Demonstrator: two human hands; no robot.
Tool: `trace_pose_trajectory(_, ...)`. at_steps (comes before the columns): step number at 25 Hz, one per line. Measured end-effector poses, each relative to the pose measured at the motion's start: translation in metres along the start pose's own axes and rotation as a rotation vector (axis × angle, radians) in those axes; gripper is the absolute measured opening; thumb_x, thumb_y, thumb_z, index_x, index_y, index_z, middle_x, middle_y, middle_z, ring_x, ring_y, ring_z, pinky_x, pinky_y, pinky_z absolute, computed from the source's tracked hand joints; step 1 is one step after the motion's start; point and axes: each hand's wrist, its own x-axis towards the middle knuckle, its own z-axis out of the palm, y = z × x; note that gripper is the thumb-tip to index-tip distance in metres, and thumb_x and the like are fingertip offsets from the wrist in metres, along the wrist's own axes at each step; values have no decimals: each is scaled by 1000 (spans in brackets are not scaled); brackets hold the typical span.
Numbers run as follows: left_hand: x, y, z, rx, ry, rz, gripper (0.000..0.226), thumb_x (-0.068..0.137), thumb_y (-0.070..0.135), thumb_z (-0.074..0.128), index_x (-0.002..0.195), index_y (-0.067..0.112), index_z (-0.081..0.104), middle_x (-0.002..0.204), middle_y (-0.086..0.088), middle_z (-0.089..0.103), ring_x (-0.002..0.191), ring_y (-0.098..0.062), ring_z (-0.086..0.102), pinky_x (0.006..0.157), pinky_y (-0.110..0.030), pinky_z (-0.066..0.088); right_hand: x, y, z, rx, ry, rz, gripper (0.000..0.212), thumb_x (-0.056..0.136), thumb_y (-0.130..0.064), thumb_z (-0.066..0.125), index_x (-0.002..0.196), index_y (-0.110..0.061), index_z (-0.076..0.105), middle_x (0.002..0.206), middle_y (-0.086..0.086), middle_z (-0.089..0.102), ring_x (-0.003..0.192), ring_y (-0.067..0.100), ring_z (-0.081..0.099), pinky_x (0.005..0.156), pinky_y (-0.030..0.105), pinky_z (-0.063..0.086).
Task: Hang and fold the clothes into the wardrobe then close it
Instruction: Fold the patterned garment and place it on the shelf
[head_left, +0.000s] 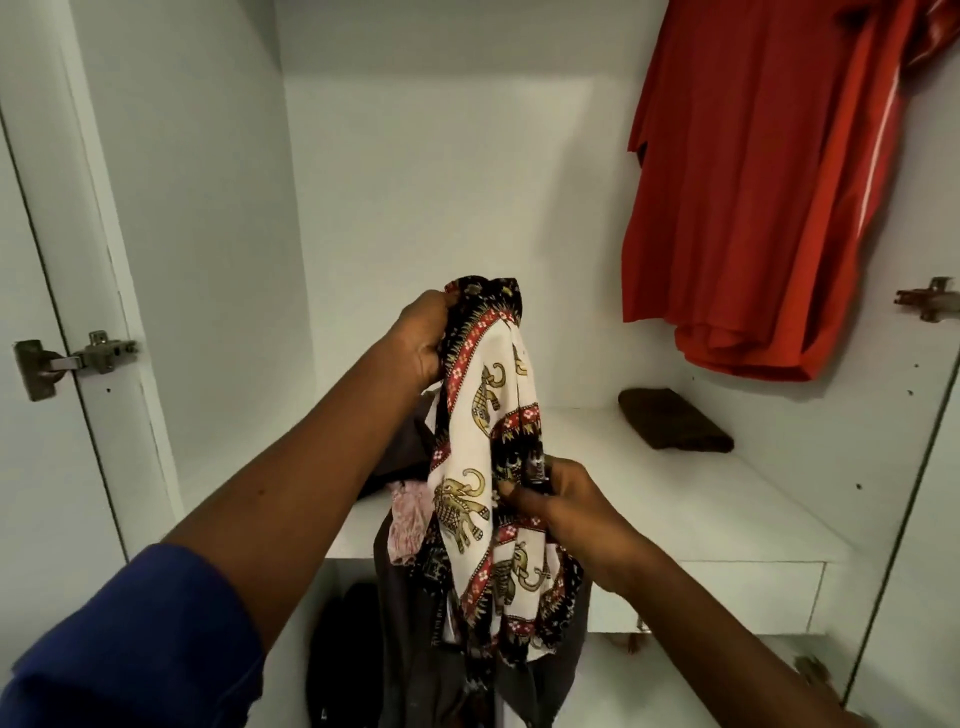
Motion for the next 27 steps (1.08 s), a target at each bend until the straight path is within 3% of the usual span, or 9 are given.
trace_pose_trajectory(3,-5,-7,4,66,-60,25,26,100,21,62,117,4,68,90,-12,77,73,-25,75,64,-33,61,10,-10,-8,262,-3,179,31,99,-5,46,118,0,70,114,21,74,104,37,71,99,48,55)
trace_pose_trajectory(7,-1,-4,-18,40,-21,179,29,91,4,64,120,0,67,106,-15,77,93,-30,76,74,-38,62,2,-34,-33,744,-72,232,56,97,-44,43,124,-1,69,122,23,70,107,38,67,104,48,46)
trace_pose_trajectory(10,-11,-13,-23,-157,-26,122,28,90,-9,40,92,-1,67,86,-15,69,73,-28,71,66,-35,62,19,-32,-32,692,-114,315,84,94,-73,39,130,-1,65,128,23,68,117,39,65,114,50,39)
trace_pose_trajectory(13,-15,-45,-24,-299,-112,71,34,100,2,35,98,-1,69,89,-18,76,77,-29,76,67,-40,64,41,-39,-12,733,-122,292,88,90,-79,41,139,-8,57,123,20,69,110,35,67,109,50,46)
trace_pose_trajectory(15,-17,-67,-31,-290,-184,24,33,104,14,41,110,0,71,108,-21,75,96,-33,75,80,-48,64,51,-54,-4,843,1,230,73,93,-66,55,136,-7,59,123,19,70,110,34,68,103,50,51)
trace_pose_trajectory(18,-17,-87,-48,-218,-154,4,29,99,12,49,115,1,70,113,-19,72,101,-33,72,88,-48,62,69,-63,-4,813,219,187,43,91,-7,65,134,-1,62,125,23,69,114,38,68,102,56,52)
trace_pose_trajectory(21,-8,-99,-74,57,-49,5,30,94,20,61,119,7,72,111,-16,76,104,-35,73,92,-51,60,77,-63,-10,671,397,78,37,88,15,57,123,3,66,110,26,71,89,35,71,81,47,61)
trace_pose_trajectory(23,-8,-98,-93,532,-3,-35,35,88,38,69,119,20,72,106,-8,78,99,-29,76,87,-49,62,74,-70,-15,587,402,-16,33,91,15,55,117,1,69,100,22,73,81,32,71,70,40,62)
trace_pose_trajectory(27,-36,-79,-90,1126,-58,52,12,95,17,64,89,13,73,81,-7,78,72,-21,78,66,-35,61,78,-86,-28,14,417,13,20,99,-17,54,107,-16,72,95,11,76,90,30,72,79,41,61)
